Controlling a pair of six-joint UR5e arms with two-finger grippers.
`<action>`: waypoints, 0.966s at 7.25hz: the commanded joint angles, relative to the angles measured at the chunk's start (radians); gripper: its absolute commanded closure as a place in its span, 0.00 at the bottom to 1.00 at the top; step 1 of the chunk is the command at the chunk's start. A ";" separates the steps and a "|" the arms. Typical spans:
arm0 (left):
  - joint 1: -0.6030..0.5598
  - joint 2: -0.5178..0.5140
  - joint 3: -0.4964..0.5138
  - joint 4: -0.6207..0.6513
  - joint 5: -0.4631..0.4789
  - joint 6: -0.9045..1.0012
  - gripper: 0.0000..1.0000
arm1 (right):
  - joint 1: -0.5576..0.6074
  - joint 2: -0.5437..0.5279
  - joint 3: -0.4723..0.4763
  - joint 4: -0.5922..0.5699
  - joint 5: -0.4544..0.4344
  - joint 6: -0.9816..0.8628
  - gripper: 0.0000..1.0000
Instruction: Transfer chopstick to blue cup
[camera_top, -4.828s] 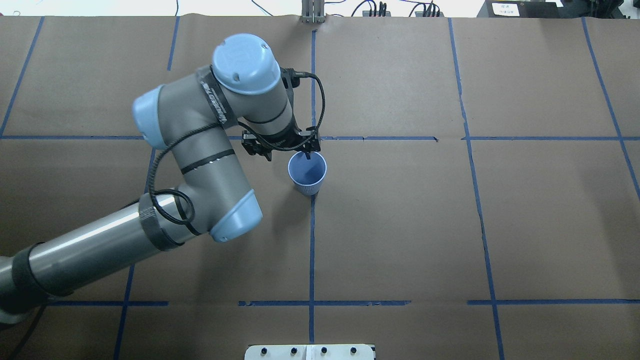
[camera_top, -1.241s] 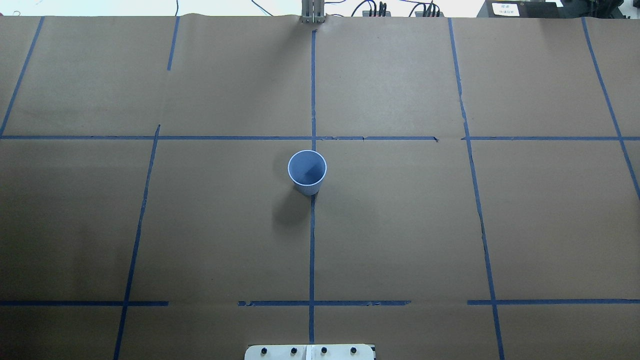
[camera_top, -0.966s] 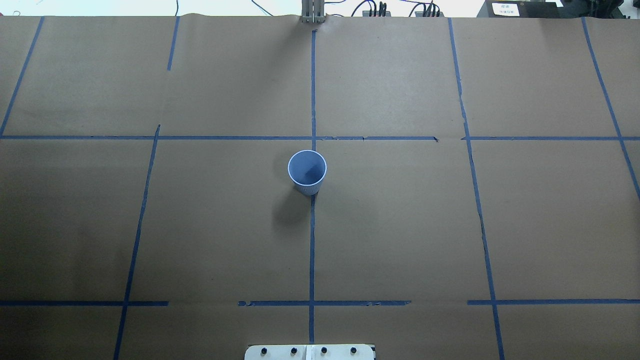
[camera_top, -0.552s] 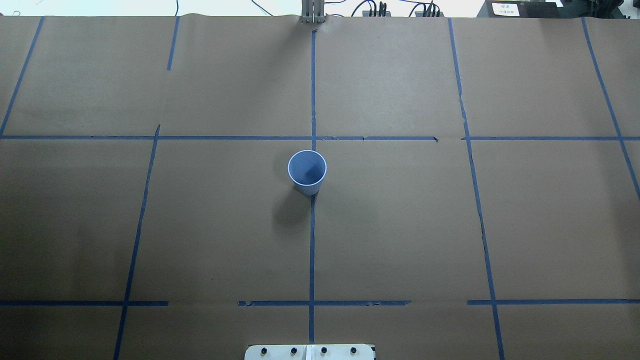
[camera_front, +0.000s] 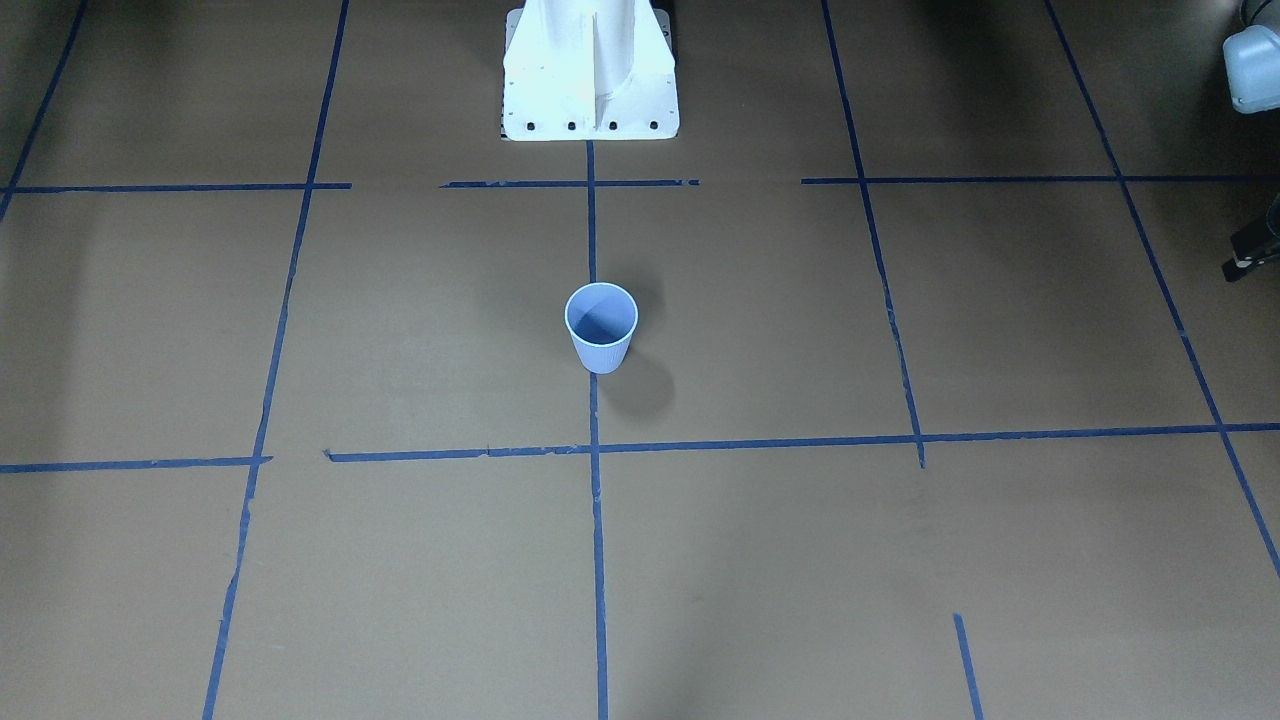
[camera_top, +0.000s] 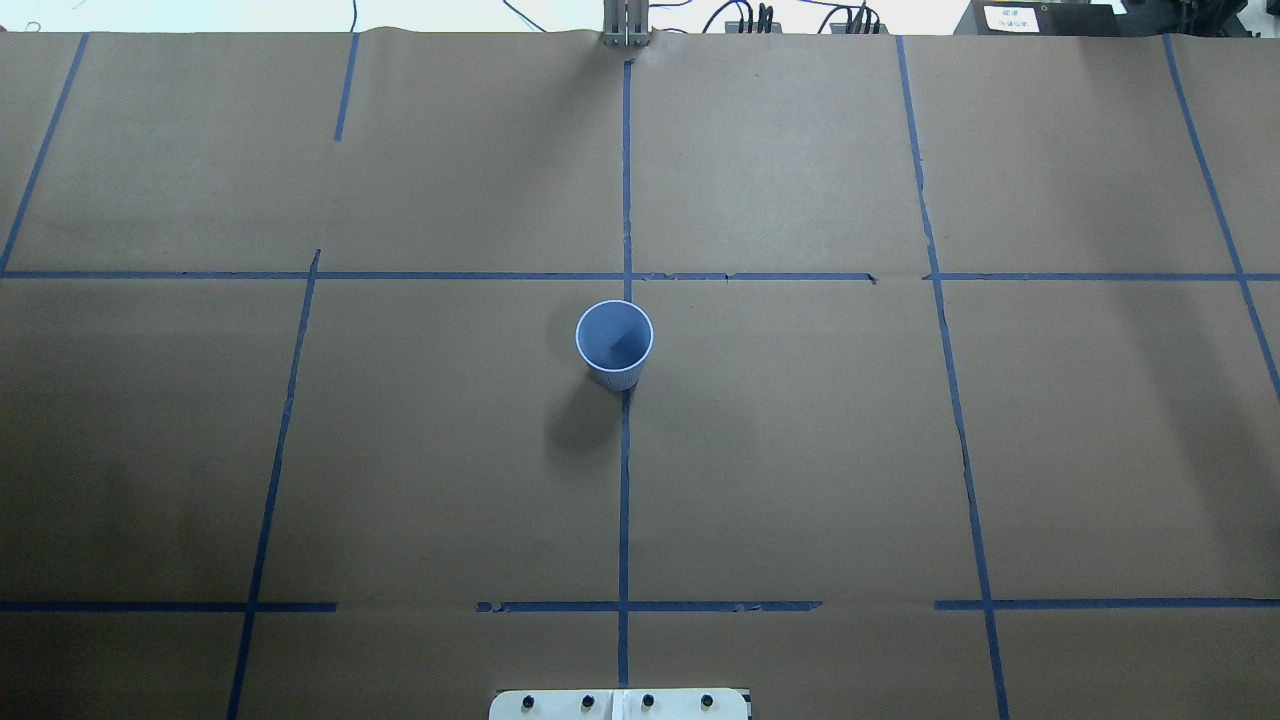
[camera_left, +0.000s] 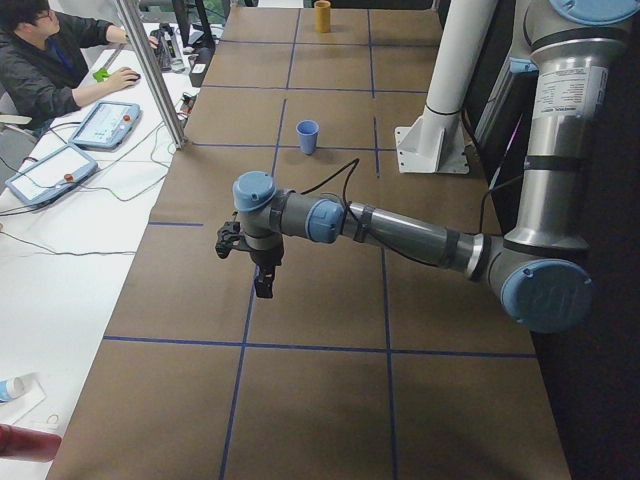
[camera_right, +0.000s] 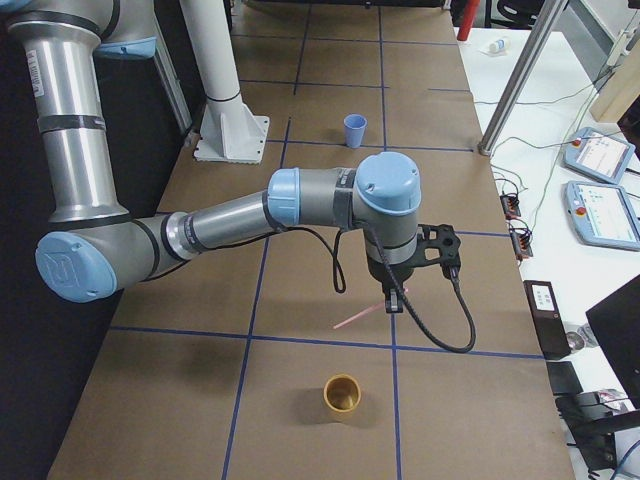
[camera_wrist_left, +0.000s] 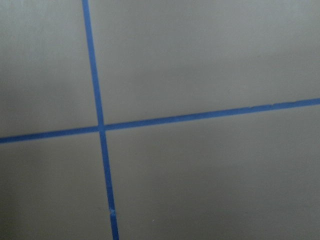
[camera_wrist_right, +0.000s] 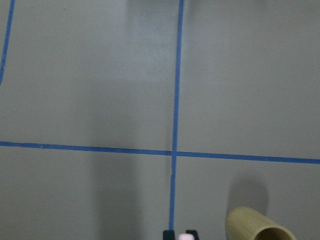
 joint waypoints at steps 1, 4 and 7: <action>-0.042 0.071 0.007 -0.003 -0.006 0.050 0.00 | -0.169 0.024 0.091 0.007 0.006 0.222 1.00; -0.128 0.177 0.031 0.000 -0.088 0.205 0.00 | -0.433 0.168 0.162 0.007 -0.011 0.608 1.00; -0.128 0.174 0.030 0.001 -0.086 0.204 0.00 | -0.722 0.447 0.089 0.007 -0.147 1.093 1.00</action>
